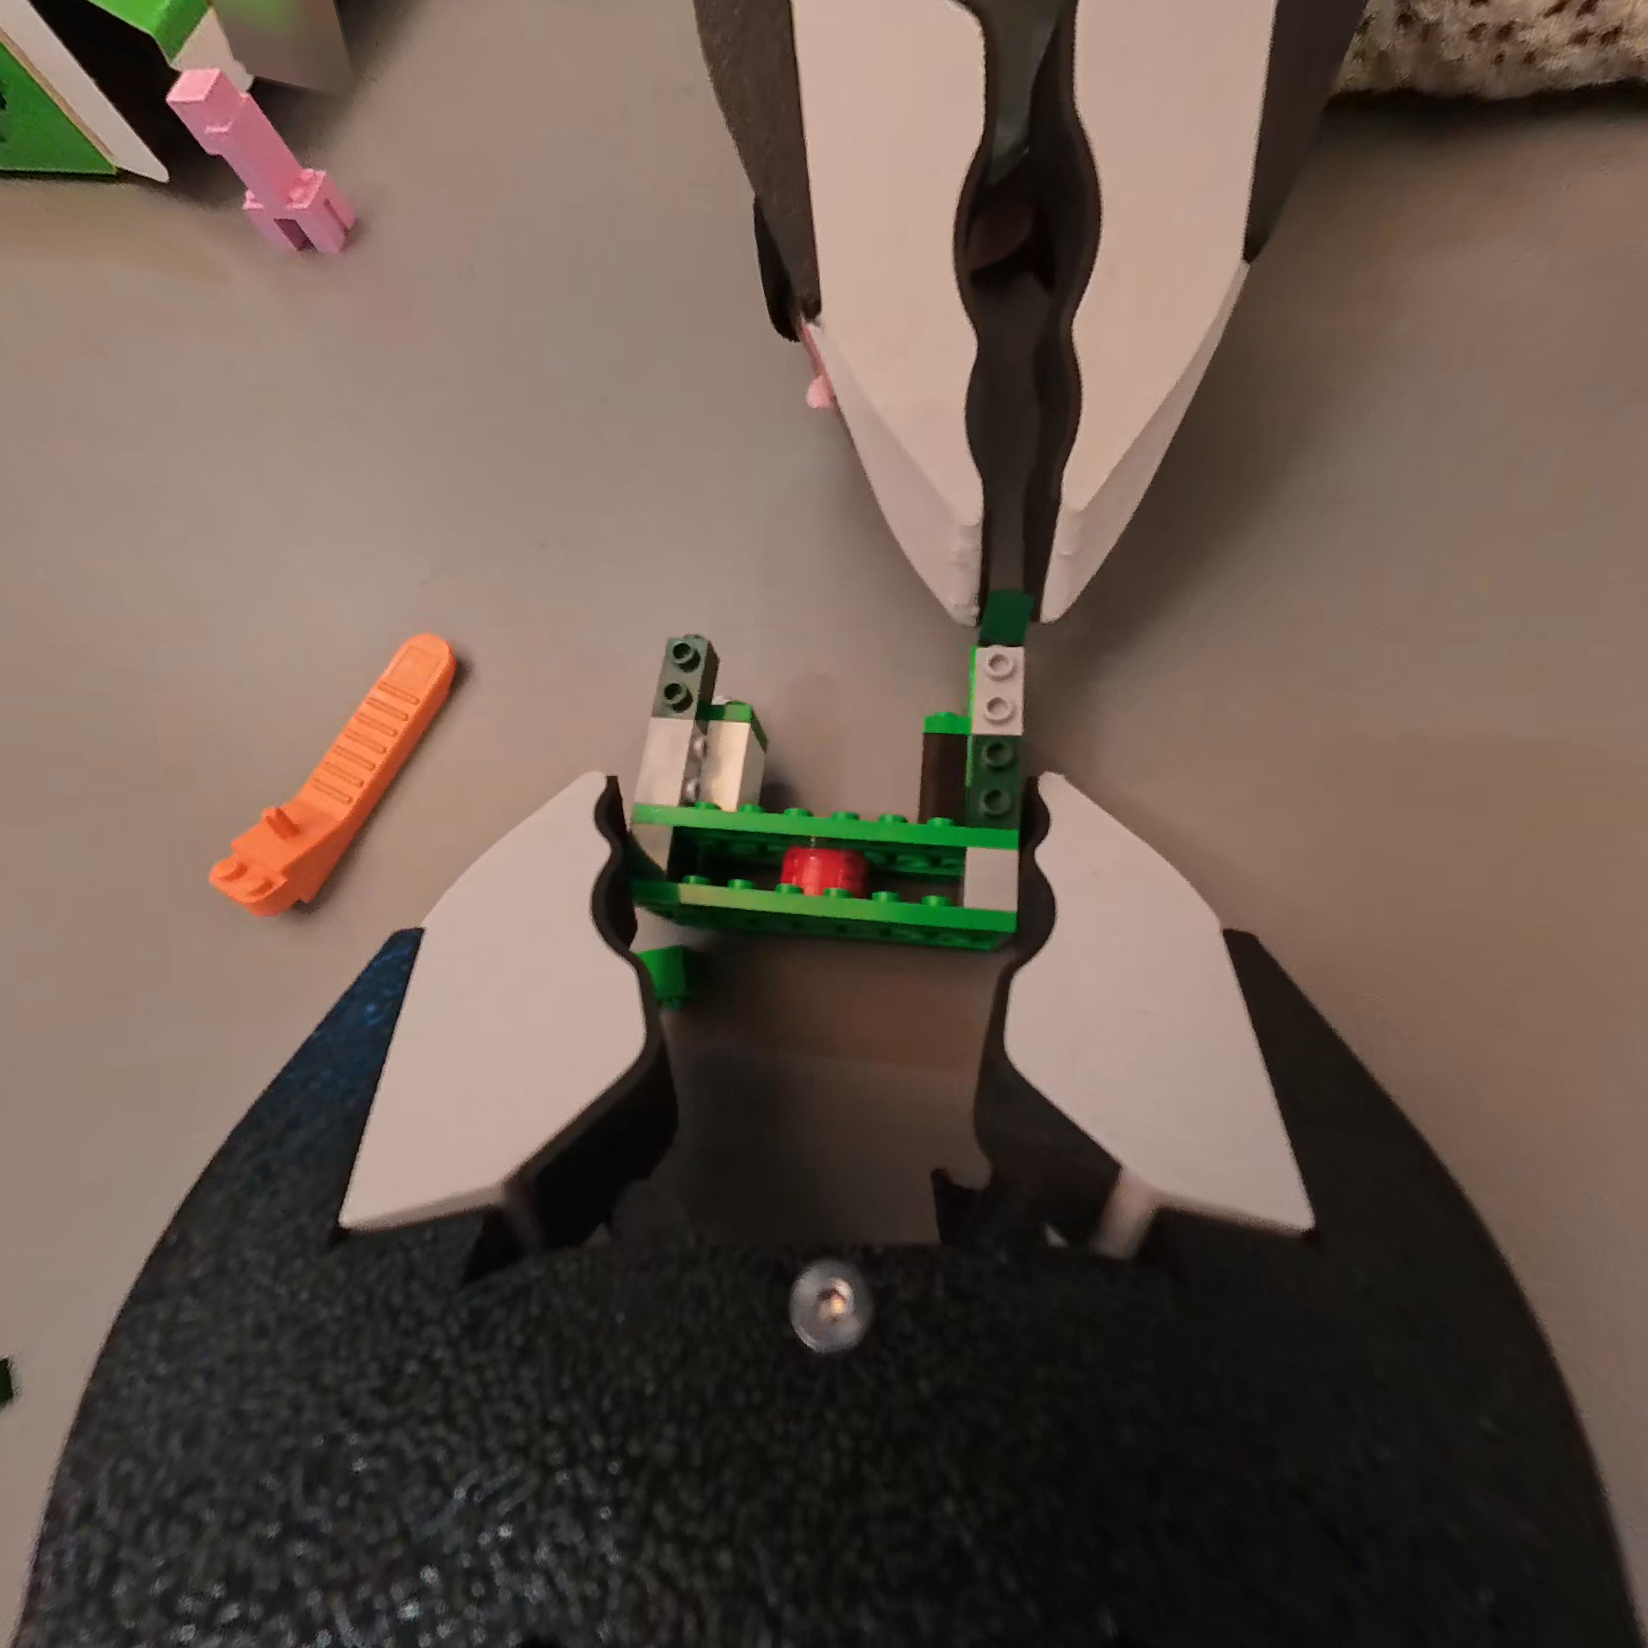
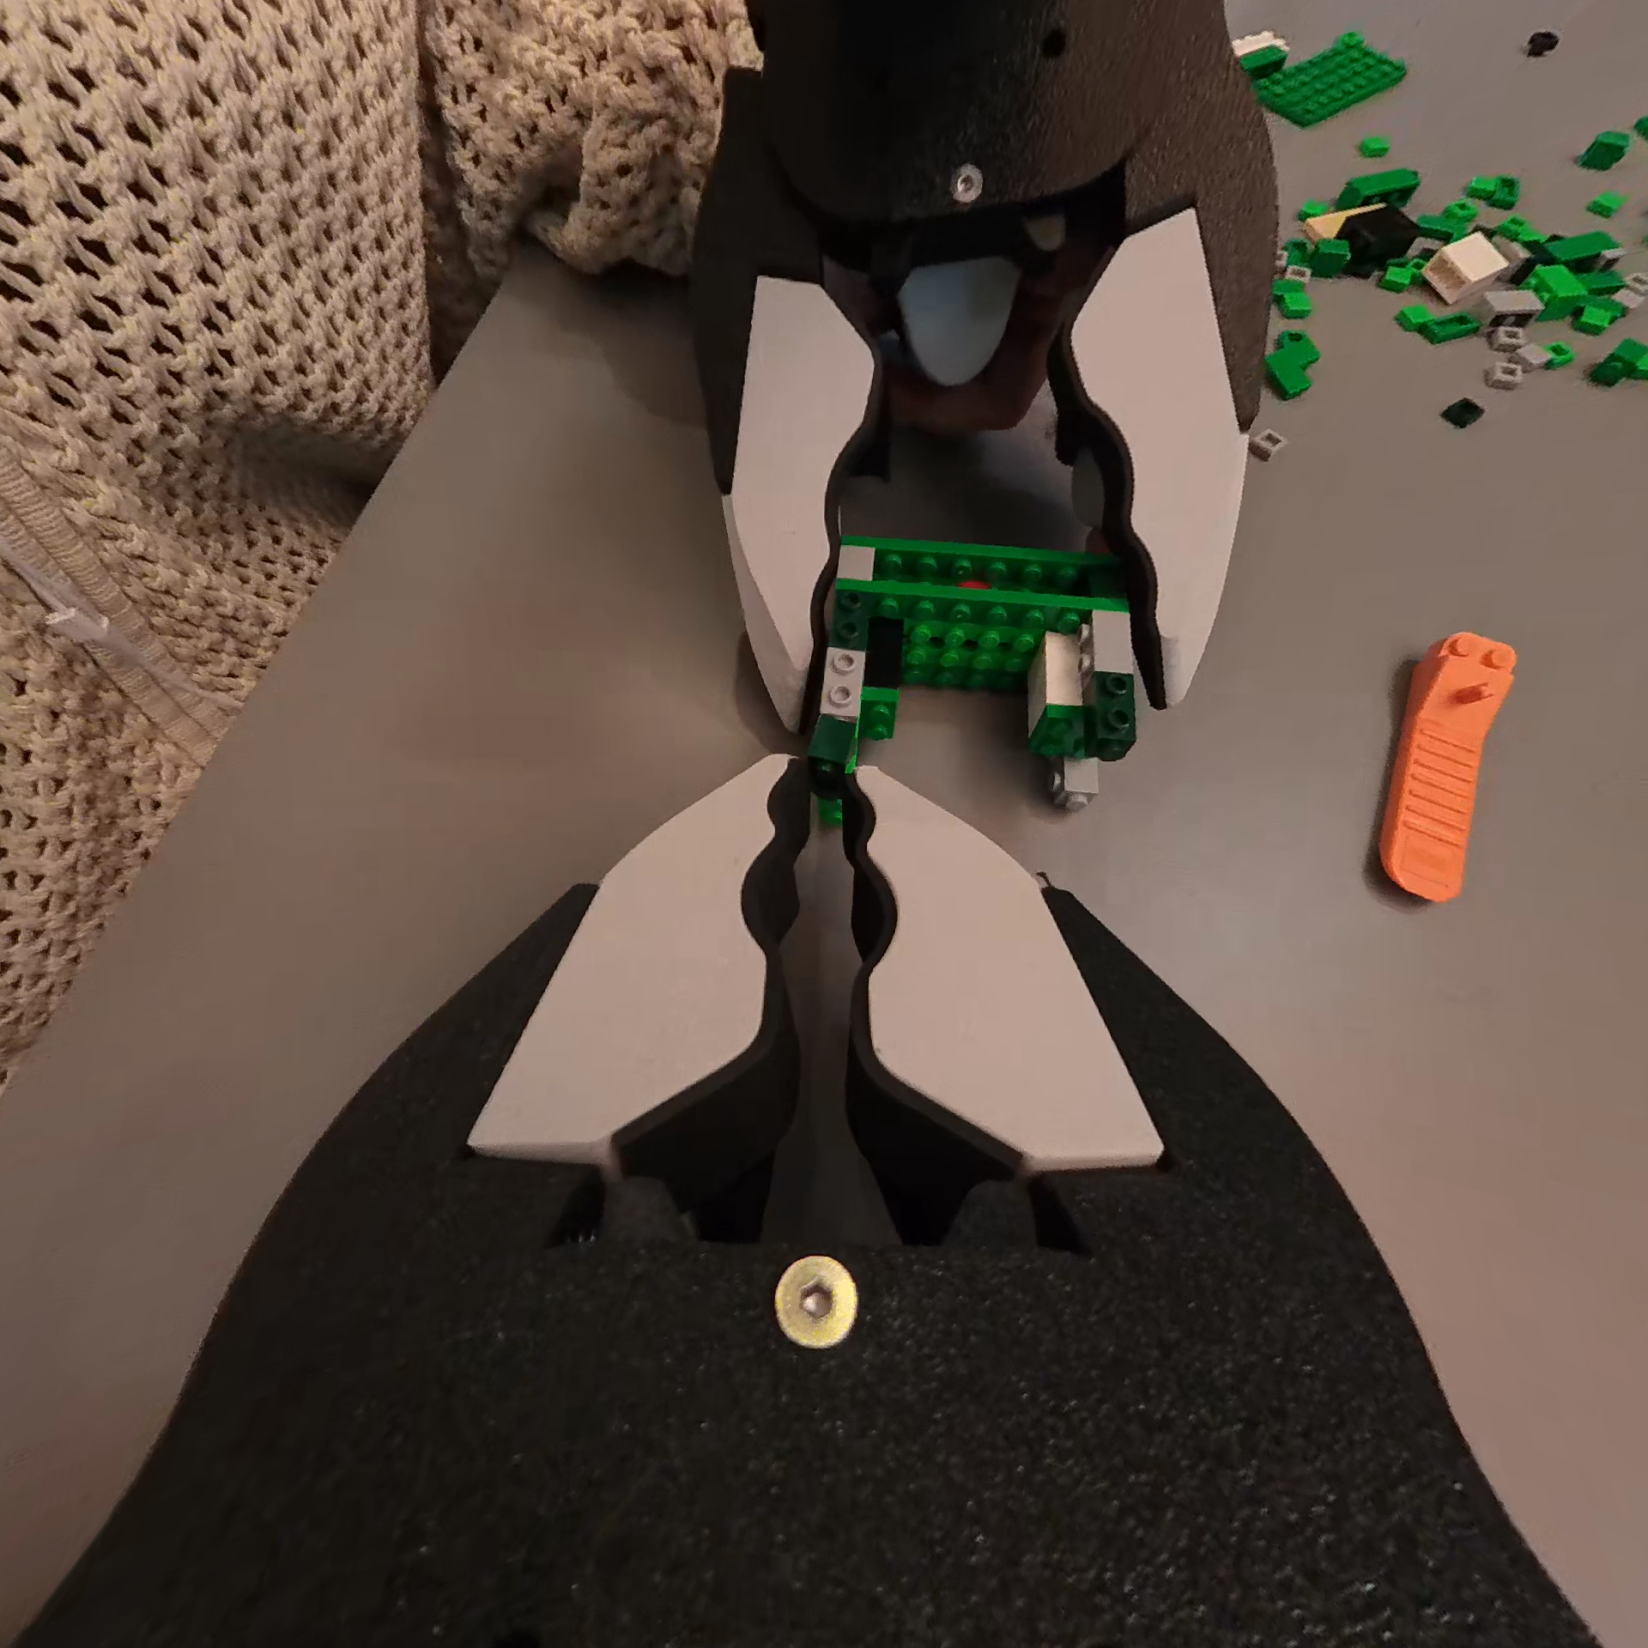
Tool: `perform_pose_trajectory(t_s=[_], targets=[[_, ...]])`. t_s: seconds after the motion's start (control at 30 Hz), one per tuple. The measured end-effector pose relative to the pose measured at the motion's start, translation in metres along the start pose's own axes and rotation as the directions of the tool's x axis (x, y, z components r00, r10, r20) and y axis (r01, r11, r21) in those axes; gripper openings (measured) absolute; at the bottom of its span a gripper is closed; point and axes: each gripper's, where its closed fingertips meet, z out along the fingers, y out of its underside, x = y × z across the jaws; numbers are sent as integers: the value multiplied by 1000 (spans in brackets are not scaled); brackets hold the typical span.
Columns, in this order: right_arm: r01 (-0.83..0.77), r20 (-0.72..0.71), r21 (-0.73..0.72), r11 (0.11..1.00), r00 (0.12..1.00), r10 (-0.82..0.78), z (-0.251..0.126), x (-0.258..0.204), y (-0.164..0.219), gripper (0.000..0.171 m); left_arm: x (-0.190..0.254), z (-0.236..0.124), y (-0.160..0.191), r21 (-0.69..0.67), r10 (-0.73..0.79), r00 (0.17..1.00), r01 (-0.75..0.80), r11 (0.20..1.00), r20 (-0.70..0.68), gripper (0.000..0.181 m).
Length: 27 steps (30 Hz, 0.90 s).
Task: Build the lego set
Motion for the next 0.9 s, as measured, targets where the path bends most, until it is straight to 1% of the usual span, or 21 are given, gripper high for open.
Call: perform_pose_trajectory(t_s=[0.07,0.9], targets=[[23,10,-12,1000,1000,-23,0,0,0,7,0,0,0,0,2,1000,-2,1000,-5,83],[-40,155,6,999,987,39,0,0,0,7,1,1,-1,3,14,999,-14,1000,-32,83]])
